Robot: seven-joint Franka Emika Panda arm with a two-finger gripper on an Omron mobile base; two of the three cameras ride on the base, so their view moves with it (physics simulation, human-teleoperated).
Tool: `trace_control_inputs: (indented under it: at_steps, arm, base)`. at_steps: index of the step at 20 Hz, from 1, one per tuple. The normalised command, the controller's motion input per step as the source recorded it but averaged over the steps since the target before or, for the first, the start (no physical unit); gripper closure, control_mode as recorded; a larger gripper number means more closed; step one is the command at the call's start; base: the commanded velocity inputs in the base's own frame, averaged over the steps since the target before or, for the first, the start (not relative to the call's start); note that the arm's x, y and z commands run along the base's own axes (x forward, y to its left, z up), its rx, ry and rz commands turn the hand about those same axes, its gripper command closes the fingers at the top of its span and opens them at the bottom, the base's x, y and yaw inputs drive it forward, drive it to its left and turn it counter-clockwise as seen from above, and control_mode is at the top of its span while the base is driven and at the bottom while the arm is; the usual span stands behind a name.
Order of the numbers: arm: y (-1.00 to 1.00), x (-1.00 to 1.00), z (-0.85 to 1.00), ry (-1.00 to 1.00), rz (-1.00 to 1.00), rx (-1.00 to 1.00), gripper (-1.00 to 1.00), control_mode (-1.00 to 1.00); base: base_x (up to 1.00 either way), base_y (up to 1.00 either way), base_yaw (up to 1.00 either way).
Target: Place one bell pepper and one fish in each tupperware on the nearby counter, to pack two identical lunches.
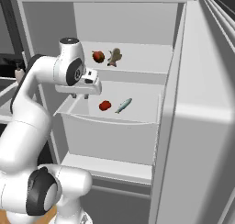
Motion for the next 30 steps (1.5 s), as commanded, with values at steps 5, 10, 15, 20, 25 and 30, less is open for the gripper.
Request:
trace_control_inputs:
  at_steps: [5,10,15,20,25,30]
  arm:
    - [-0.10,-0.01,0.05,-0.11,0.00,0.01,-1.00,-1.00]
    - [-0.32,-0.07,0.39,-0.28,0.00,0.07,-1.00,-1.00]
    - [-0.34,-0.01,0.50,-0.11,0.00,0.03,-1.00,-1.00]
    - [-0.13,0.00,0.58,-0.04,-0.01,-0.03,-1.00,-1.00]
    - [-0.15,0.21,0.32,-0.01,-0.08,-0.04,-1.00,-1.00]
    - [-0.43,0.30,0.00,-0.01,-0.11,-0.02,-1.00,-1.00]
  base:
    - [0.00,0.00,0.00]
    - [0.00,0.00,0.00]
    - [0.00,0.00,0.00]
    - [0.00,0.00,0.00]
    - [0.00,0.00,0.00]
    - [0.00,0.00,0.00]
